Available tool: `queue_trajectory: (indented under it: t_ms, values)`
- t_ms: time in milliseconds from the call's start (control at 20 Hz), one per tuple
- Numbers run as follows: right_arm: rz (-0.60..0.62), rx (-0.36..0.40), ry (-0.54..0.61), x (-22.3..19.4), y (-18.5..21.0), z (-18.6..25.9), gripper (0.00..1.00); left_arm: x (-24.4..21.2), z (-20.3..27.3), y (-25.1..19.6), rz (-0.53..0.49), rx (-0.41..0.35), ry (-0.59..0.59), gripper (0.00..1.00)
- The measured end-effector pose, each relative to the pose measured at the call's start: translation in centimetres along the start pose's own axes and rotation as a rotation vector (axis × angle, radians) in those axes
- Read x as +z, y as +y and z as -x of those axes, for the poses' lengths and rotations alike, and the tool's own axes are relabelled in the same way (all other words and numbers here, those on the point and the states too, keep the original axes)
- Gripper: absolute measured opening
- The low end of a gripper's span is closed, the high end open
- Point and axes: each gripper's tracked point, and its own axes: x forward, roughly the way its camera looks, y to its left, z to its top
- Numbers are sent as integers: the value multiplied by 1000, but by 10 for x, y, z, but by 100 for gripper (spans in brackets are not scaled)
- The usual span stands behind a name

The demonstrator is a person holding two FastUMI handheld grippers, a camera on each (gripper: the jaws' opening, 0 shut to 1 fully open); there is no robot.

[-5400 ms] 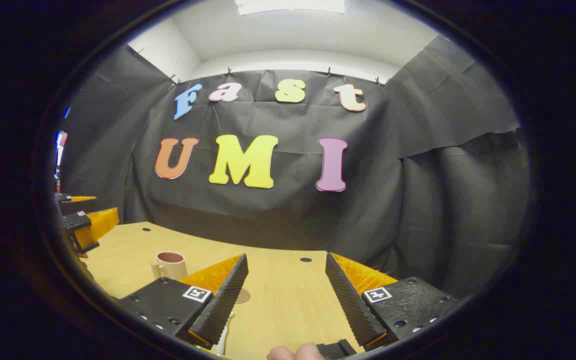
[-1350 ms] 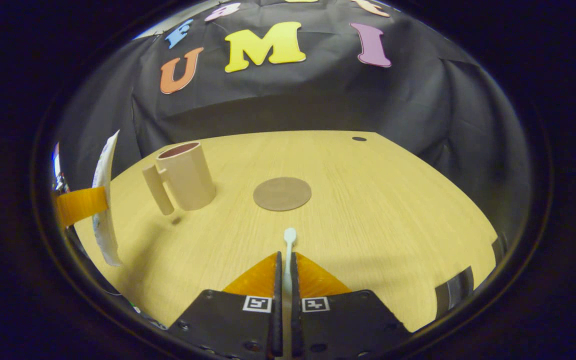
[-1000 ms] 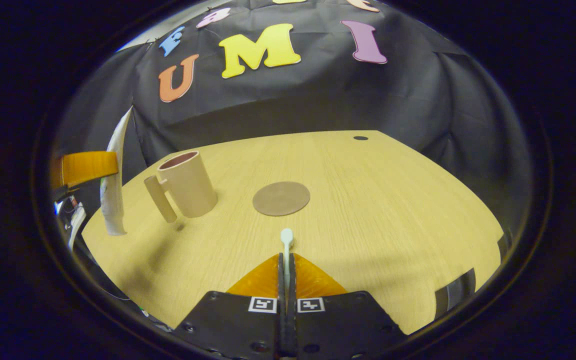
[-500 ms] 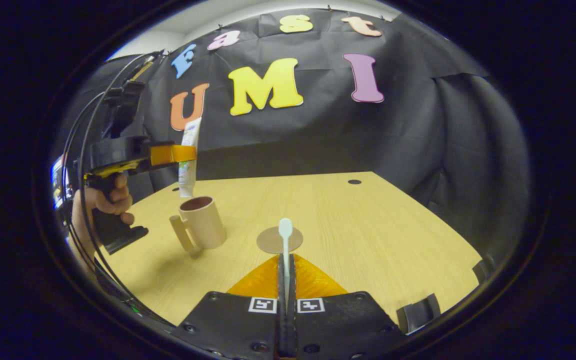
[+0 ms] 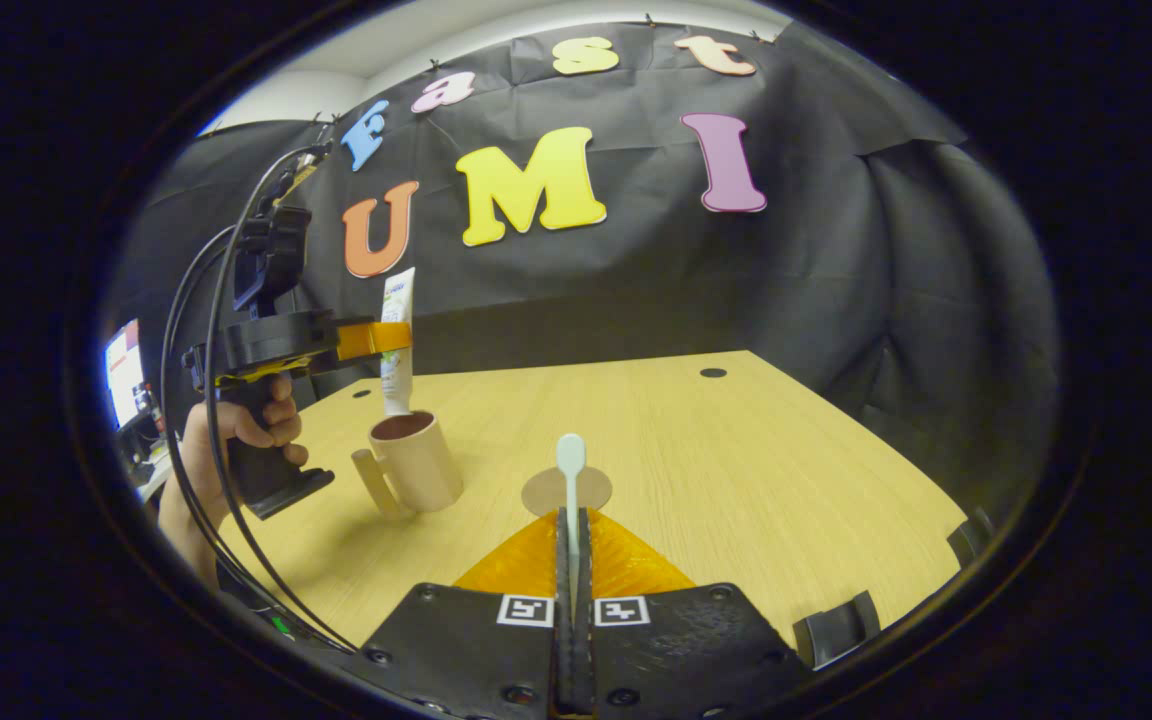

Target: Put the toothbrush and toothpaste on the desktop into the cup, then pick up the cup and place it on the coaster on the desktop.

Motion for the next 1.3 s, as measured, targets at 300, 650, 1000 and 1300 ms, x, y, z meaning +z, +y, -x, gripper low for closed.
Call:
queue_trajectory:
  t_ms: [300, 650, 1000, 1300]
  values:
    - [-27, -6, -1, 0, -6, -1, 0, -14, 1, 6, 23, 6, 54, 44]
    - [-7, 20, -15, 3, 6, 3, 0, -4, 10, 6, -14, 7, 33, 63]
    - [33, 134, -100, 49, 46, -14, 0, 19, 45, 39, -32, 97, -52, 100]
    - [54, 290, -278, 121, 112, -61, 0, 10, 88, 77, -29, 167, -60, 100]
